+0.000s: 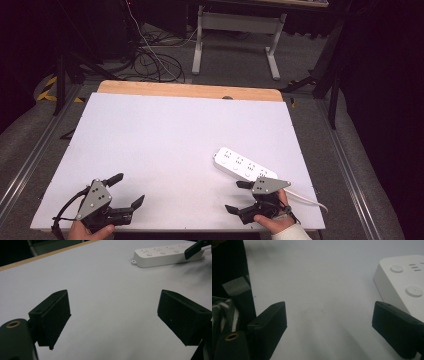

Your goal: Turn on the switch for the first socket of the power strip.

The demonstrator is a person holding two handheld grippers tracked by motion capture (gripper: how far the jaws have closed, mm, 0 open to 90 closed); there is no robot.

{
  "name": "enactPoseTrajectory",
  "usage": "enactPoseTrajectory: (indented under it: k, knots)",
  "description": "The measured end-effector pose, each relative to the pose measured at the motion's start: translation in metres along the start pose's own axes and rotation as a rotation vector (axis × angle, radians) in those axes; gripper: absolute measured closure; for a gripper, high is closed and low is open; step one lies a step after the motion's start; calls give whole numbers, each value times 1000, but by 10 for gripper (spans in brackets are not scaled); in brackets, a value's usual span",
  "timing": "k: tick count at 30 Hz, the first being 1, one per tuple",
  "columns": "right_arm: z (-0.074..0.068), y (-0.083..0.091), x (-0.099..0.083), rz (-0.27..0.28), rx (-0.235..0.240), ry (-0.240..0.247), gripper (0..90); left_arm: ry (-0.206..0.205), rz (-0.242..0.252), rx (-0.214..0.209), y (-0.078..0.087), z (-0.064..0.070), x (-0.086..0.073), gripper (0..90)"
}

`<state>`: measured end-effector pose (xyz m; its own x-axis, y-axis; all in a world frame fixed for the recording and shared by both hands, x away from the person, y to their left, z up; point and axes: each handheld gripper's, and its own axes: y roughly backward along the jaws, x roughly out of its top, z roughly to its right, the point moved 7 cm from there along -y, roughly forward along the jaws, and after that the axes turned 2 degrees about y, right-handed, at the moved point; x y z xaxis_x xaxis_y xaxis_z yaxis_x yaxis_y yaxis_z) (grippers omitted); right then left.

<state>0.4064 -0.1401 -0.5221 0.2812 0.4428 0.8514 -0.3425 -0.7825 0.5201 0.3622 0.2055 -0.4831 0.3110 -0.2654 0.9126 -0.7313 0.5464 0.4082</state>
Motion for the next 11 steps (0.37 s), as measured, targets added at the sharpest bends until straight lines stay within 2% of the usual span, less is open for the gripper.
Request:
enactPoseTrajectory:
  k: [2, 8, 11]
  knots:
    - [1, 1, 2, 16, 8, -3, 138, 4, 5, -1, -1, 0, 1, 119]
    - [4, 7, 6, 54, -35, 15, 146, 13, 5, 15, -4, 1, 0, 118]
    - [5, 8, 6, 53, -44, 28, 135, -17, 1, 23, -5, 1, 0, 118]
